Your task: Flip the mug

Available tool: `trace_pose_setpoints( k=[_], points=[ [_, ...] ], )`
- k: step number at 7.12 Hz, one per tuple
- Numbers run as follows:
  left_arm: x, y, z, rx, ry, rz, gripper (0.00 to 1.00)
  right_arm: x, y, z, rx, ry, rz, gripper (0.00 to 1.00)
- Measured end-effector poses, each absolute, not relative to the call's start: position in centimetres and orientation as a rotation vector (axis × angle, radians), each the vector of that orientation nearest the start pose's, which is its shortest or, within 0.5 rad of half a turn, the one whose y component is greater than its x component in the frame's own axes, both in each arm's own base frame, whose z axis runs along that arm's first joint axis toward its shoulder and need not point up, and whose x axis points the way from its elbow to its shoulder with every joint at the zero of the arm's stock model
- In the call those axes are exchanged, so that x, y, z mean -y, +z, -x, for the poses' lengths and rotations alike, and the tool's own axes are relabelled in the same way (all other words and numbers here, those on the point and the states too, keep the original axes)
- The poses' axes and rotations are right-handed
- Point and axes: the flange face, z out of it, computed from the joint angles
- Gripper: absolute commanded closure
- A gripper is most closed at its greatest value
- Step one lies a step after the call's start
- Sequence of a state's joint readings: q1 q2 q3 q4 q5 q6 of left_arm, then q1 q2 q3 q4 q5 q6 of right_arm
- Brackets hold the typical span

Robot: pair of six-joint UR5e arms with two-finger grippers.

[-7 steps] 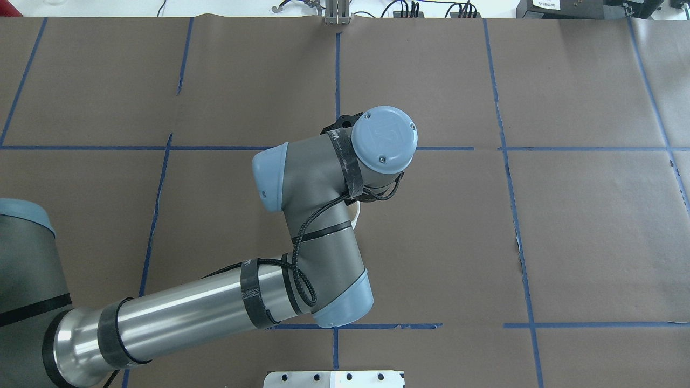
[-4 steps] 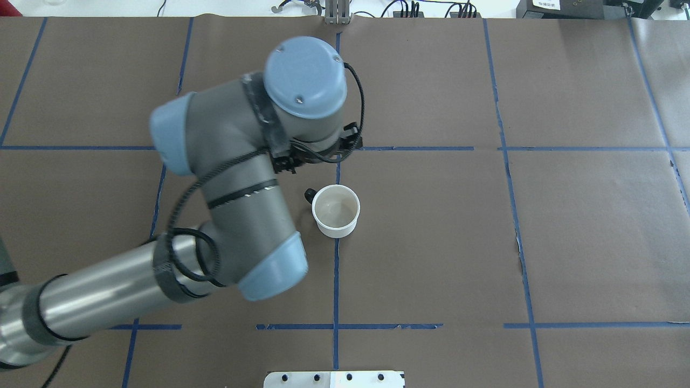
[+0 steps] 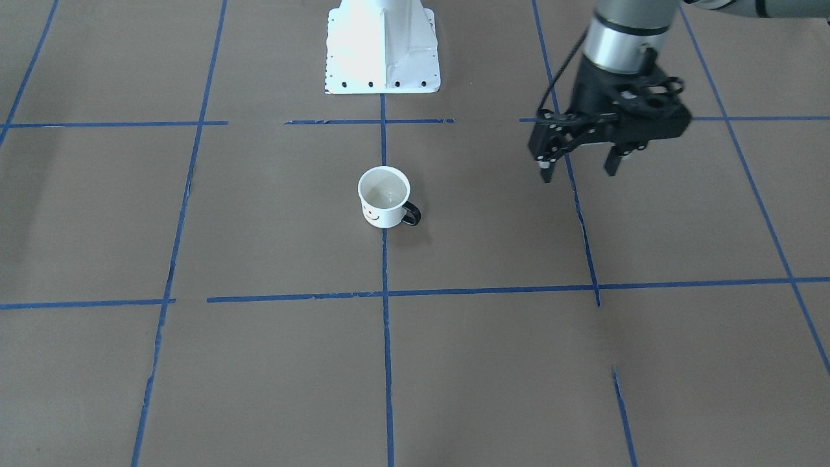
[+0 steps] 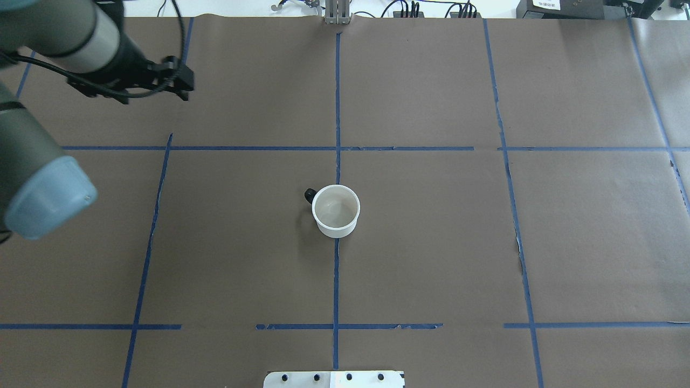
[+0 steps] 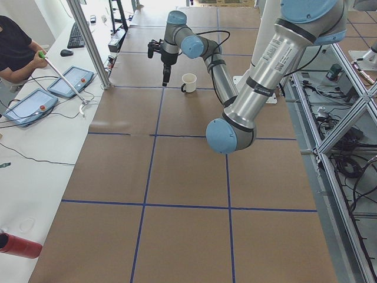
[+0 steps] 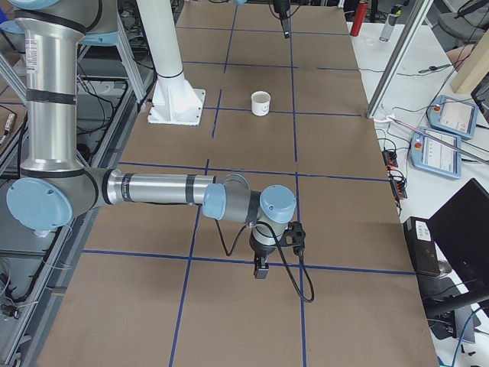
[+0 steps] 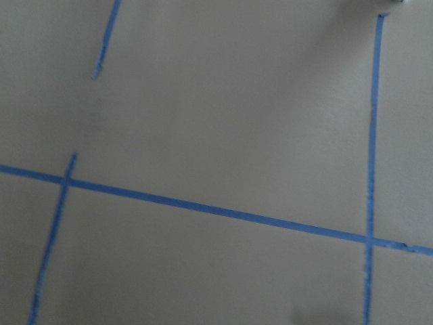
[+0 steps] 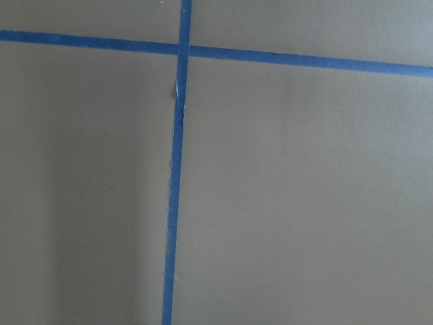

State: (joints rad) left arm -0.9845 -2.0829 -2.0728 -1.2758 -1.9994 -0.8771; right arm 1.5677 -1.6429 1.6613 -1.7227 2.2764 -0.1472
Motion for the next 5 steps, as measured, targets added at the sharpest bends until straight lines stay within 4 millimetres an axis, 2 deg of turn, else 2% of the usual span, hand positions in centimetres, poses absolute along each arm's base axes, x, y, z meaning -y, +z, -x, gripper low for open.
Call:
trace_pose_setpoints(
  k=[2, 3, 5],
  points=[
    [52.4, 27.2, -10.8, -0.728, 0.036, -0.299, 0.0, 45.0, 66.8, -6.7, 0.712, -0.097, 0.077, 0.0],
    [52.0, 32.3, -5.1, -0.686, 0.107, -0.301, 0.0, 45.0, 66.8, -6.7, 0.712, -0.097, 0.077, 0.0],
    [50.6, 44.6, 6.4, -0.675, 0.198, -0.247, 0.0, 45.0, 66.8, -6.7, 0.712, -0.097, 0.077, 0.0]
  ],
)
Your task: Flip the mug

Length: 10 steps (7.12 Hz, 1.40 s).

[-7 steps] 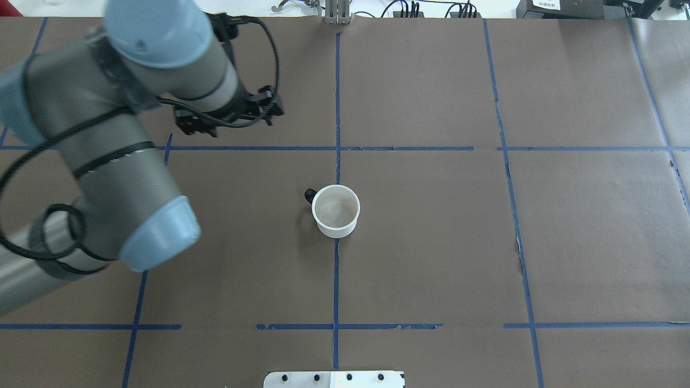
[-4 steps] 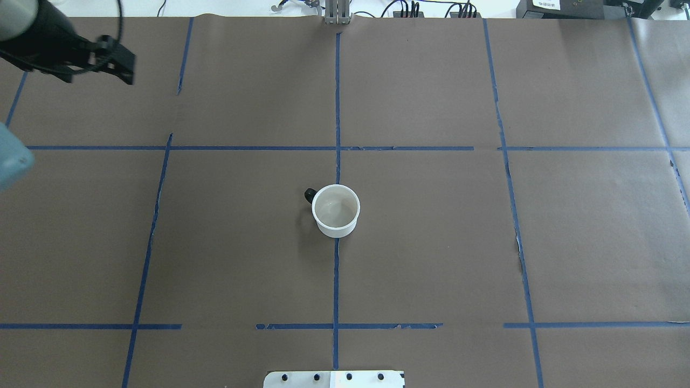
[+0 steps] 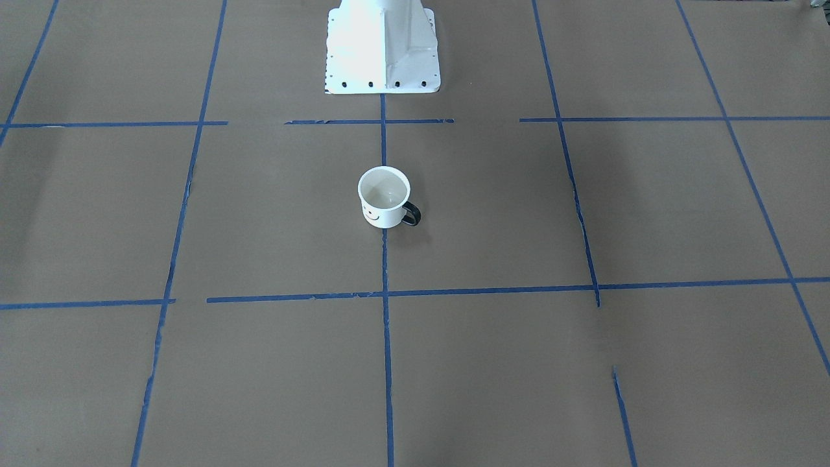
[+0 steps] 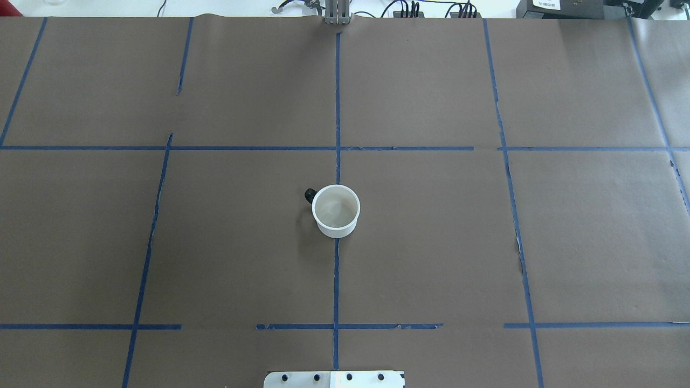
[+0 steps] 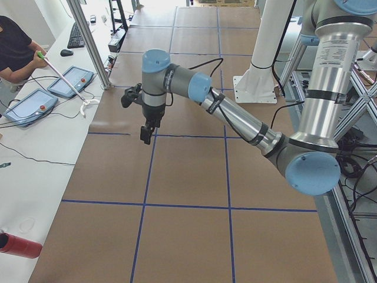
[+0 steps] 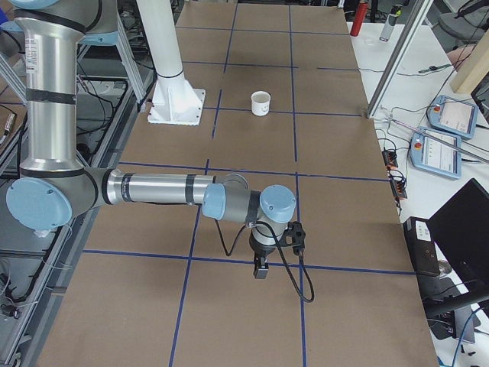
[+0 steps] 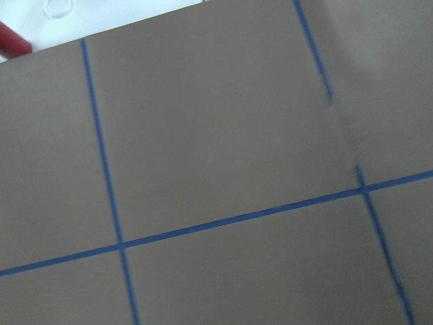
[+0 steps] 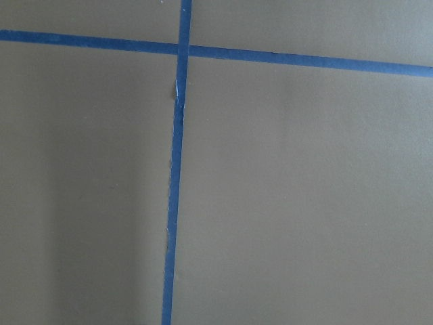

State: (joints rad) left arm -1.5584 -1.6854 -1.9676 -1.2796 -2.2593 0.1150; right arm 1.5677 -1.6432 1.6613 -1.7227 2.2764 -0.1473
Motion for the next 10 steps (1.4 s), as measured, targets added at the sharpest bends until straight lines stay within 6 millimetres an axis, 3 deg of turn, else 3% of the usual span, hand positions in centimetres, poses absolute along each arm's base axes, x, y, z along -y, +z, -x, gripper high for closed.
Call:
trace_pose_setpoints(
  k=[1, 2, 3, 4, 5, 8, 10],
  points=[
    [49.9, 50.4, 11.6, -0.676, 0.215, -0.221, 0.0, 45.0, 66.8, -6.7, 0.712, -0.097, 0.077, 0.0],
    [49.1, 55.3, 15.1, -0.683, 0.239, -0.195, 0.0, 45.0, 66.8, -6.7, 0.712, -0.097, 0.077, 0.0],
    [47.9, 59.5, 16.7, -0.701, 0.239, -0.154, 0.0, 45.0, 66.8, -6.7, 0.712, -0.097, 0.077, 0.0],
    [46.2, 62.8, 16.9, -0.721, 0.206, -0.107, 0.0, 45.0, 66.8, -6.7, 0.712, -0.097, 0.077, 0.0],
    [45.5, 64.0, 16.6, -0.727, 0.145, -0.08, 0.0, 45.0, 66.8, -6.7, 0.712, -0.097, 0.077, 0.0],
    [47.4, 63.4, 12.5, -0.712, 0.168, -0.122, 0.0, 45.0, 66.8, -6.7, 0.712, -0.097, 0.077, 0.0],
    [46.9, 64.5, 11.5, -0.748, 0.169, -0.108, 0.0, 45.0, 66.8, -6.7, 0.712, -0.097, 0.077, 0.0]
  ],
)
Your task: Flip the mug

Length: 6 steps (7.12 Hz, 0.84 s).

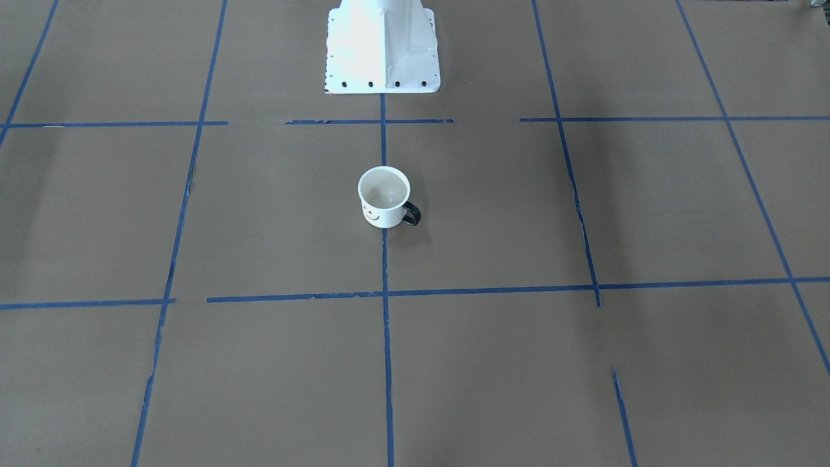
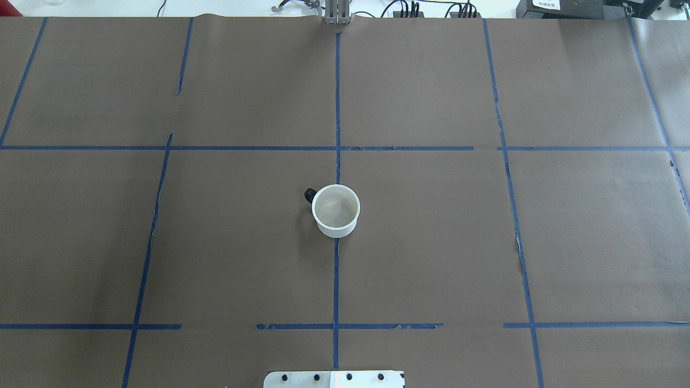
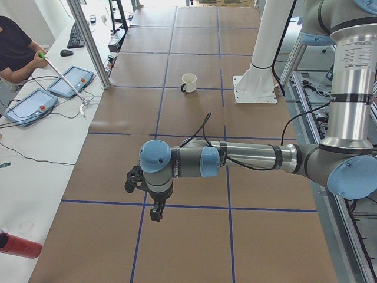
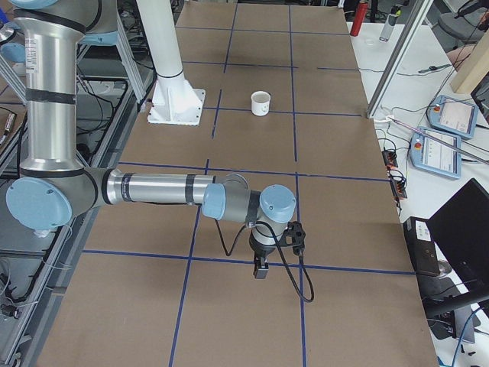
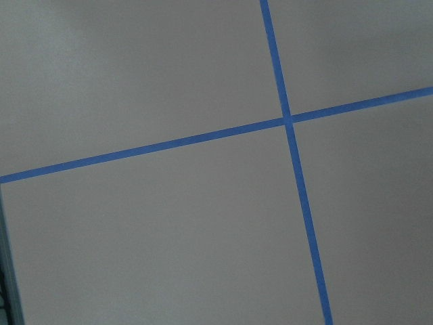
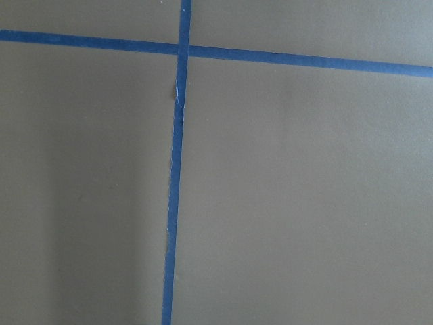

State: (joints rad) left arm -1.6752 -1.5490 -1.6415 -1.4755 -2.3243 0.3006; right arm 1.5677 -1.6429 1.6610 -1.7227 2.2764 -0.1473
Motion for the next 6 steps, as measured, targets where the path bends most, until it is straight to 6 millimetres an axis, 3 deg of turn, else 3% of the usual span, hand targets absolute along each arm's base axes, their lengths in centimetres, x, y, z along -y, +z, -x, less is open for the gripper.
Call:
trace_pose_setpoints(
  k=[1, 3, 6],
  points=[
    [46.2, 65.2, 11.3, -0.76, 0.162, -0.094, 0.0, 45.0, 66.8, -6.7, 0.712, -0.097, 0.077, 0.0],
    [46.1, 64.2, 11.1, -0.764, 0.111, -0.081, 0.0, 45.0, 66.8, -6.7, 0.712, -0.097, 0.077, 0.0],
    [48.6, 61.4, 9.0, -0.764, 0.113, -0.064, 0.0, 45.0, 66.8, -6.7, 0.712, -0.097, 0.077, 0.0]
  ],
)
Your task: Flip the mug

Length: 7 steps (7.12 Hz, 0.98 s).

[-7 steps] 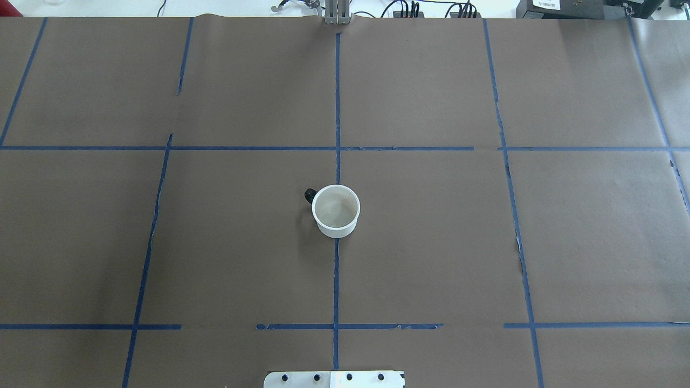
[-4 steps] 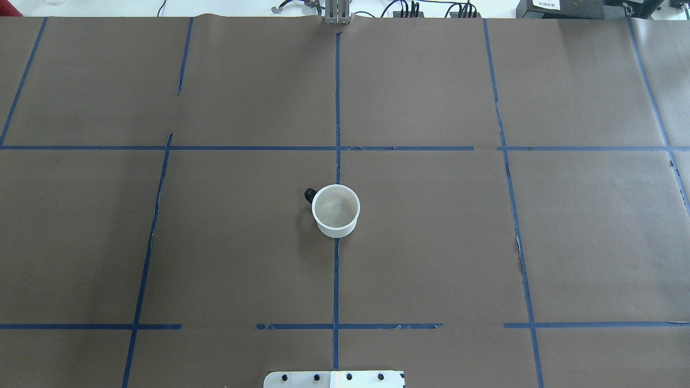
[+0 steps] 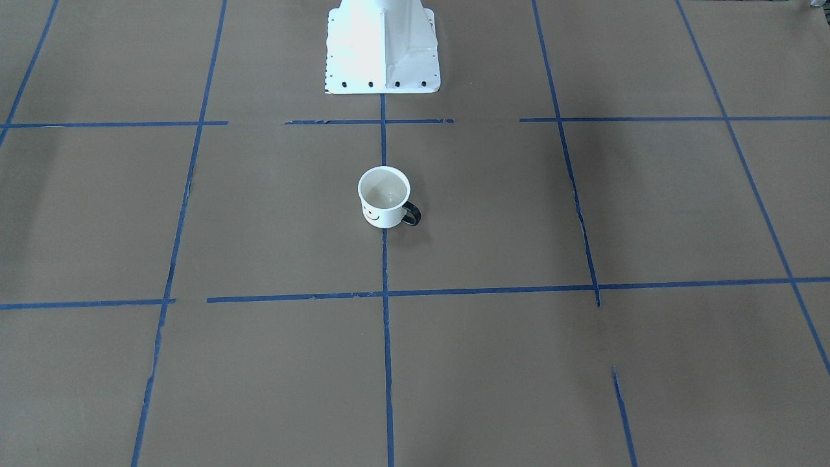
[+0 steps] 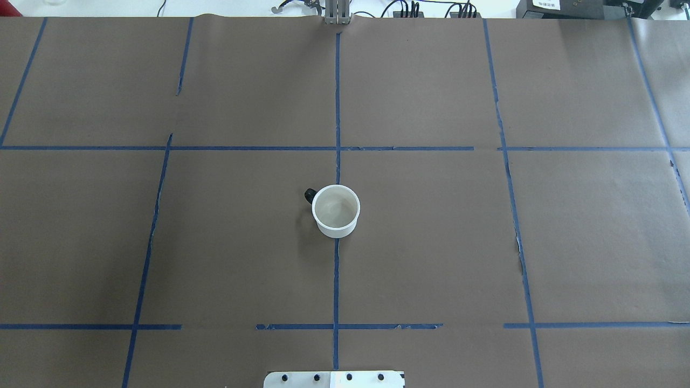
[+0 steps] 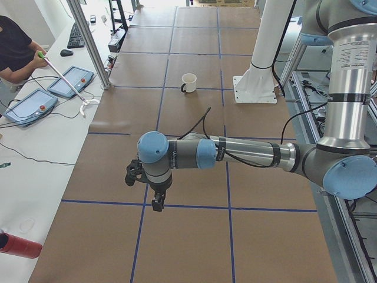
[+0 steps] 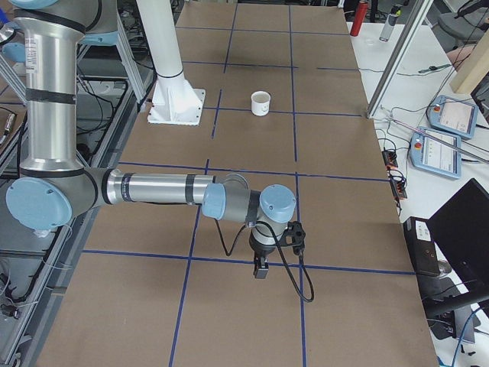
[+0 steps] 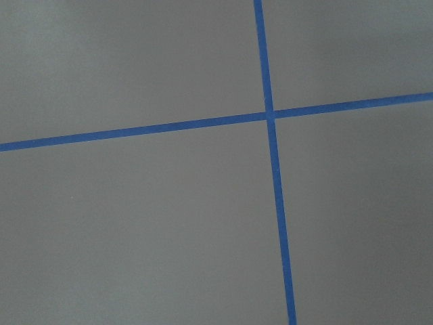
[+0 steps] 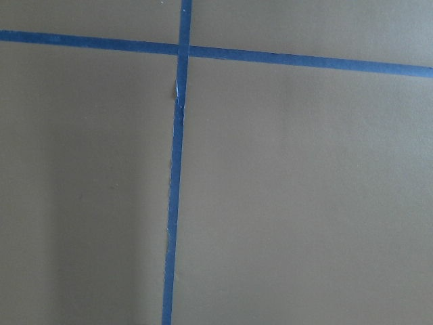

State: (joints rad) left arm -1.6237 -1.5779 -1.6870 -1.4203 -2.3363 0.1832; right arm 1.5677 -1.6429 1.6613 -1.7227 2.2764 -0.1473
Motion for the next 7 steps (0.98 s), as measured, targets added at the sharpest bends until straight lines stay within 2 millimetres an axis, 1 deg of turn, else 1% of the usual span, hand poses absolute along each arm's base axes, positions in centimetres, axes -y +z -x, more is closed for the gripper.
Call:
trace_pose_setpoints(
  k=[2, 5, 7],
  points=[
    [49.4, 61.1, 8.2, -0.76, 0.126, -0.054, 0.0, 45.0, 66.8, -6.7, 0.712, -0.097, 0.077, 0.0],
    [48.8, 62.3, 8.1, -0.769, 0.102, 0.013, 0.0, 45.0, 66.8, -6.7, 0.712, -0.097, 0.077, 0.0],
    [48.2, 62.1, 8.2, -0.773, 0.087, 0.041, 0.0, 45.0, 66.8, -6.7, 0.712, -0.097, 0.077, 0.0]
  ],
)
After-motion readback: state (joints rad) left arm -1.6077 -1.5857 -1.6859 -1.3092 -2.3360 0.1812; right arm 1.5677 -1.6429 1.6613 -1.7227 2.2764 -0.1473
